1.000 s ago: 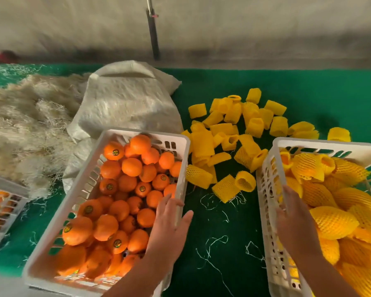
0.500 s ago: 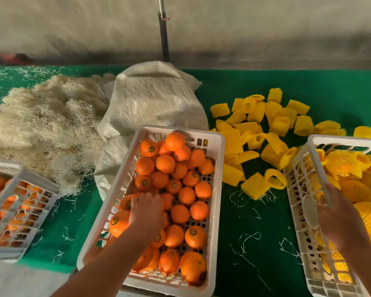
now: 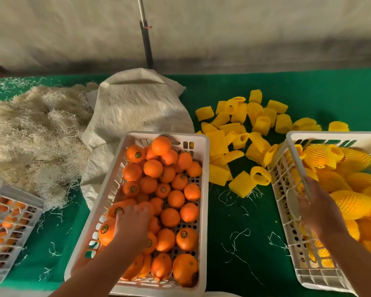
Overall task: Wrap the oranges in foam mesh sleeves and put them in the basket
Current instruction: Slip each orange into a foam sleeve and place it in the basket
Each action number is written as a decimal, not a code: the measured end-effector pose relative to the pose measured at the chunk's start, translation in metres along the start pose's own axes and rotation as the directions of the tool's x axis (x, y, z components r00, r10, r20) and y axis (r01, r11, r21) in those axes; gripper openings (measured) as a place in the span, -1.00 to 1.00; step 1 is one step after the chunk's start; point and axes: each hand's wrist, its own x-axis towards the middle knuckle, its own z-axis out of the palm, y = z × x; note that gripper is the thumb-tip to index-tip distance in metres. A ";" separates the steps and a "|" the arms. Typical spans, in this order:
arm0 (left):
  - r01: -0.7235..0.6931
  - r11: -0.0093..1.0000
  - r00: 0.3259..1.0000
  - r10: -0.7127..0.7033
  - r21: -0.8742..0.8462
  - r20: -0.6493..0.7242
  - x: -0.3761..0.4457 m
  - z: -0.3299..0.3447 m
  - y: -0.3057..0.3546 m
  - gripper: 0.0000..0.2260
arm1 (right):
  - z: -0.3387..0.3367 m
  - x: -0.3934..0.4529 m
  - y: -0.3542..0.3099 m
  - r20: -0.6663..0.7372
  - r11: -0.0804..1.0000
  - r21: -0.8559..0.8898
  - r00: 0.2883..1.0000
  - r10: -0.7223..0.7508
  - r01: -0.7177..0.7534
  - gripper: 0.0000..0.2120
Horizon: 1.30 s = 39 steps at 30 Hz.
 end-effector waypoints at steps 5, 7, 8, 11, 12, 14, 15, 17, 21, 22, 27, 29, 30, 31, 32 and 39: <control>-0.108 0.716 0.977 -0.052 -0.690 -0.207 -0.003 -0.009 0.004 -0.42 | 0.002 0.005 0.003 -0.004 0.999 -0.045 1.000 -0.016 0.016 -0.50; -0.103 0.320 0.988 -0.075 -0.942 -0.134 -0.004 -0.026 0.018 -0.50 | 0.003 0.006 0.004 -0.004 0.999 -0.047 1.000 -0.027 0.027 -0.51; -0.058 0.057 0.998 -0.027 -0.997 -0.059 -0.006 -0.036 0.027 -0.53 | 0.004 0.007 0.004 -0.005 0.999 -0.046 1.000 -0.028 0.028 -0.51; 0.158 -0.521 0.975 0.215 -0.839 0.051 -0.009 -0.058 0.049 -0.47 | 0.003 0.006 0.004 -0.020 0.998 -0.048 0.999 -0.036 0.035 -0.50; 0.217 -0.604 0.961 0.270 -0.767 0.059 -0.009 -0.063 0.056 -0.49 | 0.003 0.006 0.003 -0.024 0.998 -0.048 0.999 -0.045 0.044 -0.50; 0.294 -0.690 0.941 0.331 -0.661 0.073 -0.010 -0.070 0.070 -0.63 | 0.002 0.006 0.003 -0.028 0.997 -0.046 0.998 -0.063 0.062 -0.49; 0.320 -0.708 0.935 0.344 -0.630 0.087 -0.011 -0.072 0.077 -0.70 | 0.001 0.006 0.003 -0.027 0.997 -0.045 0.997 -0.068 0.066 -0.49; 0.353 -0.705 0.922 0.372 -0.616 0.102 -0.014 -0.075 0.090 -0.74 | 0.000 0.005 0.002 -0.023 0.997 -0.040 0.998 -0.066 0.065 -0.46; 0.280 -0.591 0.941 0.327 -0.757 0.093 -0.017 -0.083 0.106 -0.64 | -0.002 0.004 -0.001 -0.025 0.998 -0.026 0.998 -0.059 0.059 -0.45; 0.238 -0.546 0.951 0.300 -0.803 0.077 -0.018 -0.084 0.110 -0.60 | -0.002 0.004 -0.002 -0.025 0.998 -0.025 0.998 -0.058 0.057 -0.44; -0.171 -0.075 0.971 0.158 -0.982 -0.181 -0.021 -0.086 0.131 -0.48 | -0.003 0.004 -0.002 -0.031 0.996 -0.036 0.996 -0.080 0.079 -0.42; -0.307 0.211 0.948 0.158 -0.928 -0.278 -0.016 -0.082 0.140 -0.36 | -0.003 0.004 -0.001 -0.080 0.985 -0.137 0.990 -0.119 0.107 -0.44; -0.363 0.312 0.930 0.173 -0.878 -0.323 -0.012 -0.078 0.144 -0.31 | -0.002 0.003 -0.001 -0.109 0.969 -0.205 0.980 -0.164 0.140 -0.46; -0.420 0.382 0.907 0.203 -0.823 -0.368 -0.008 -0.072 0.149 -0.28 | 0.001 0.002 -0.001 -0.126 0.946 -0.260 0.965 -0.232 0.193 -0.49; -0.471 0.435 0.882 0.242 -0.767 -0.405 -0.004 -0.067 0.155 -0.27 | 0.005 0.002 -0.003 -0.123 0.921 -0.286 0.943 -0.310 0.266 -0.53; -0.583 0.664 0.809 0.423 -0.468 -0.407 0.016 -0.036 0.179 -0.31 | 0.054 0.015 -0.038 0.234 0.802 -0.280 0.847 -0.476 0.528 -0.80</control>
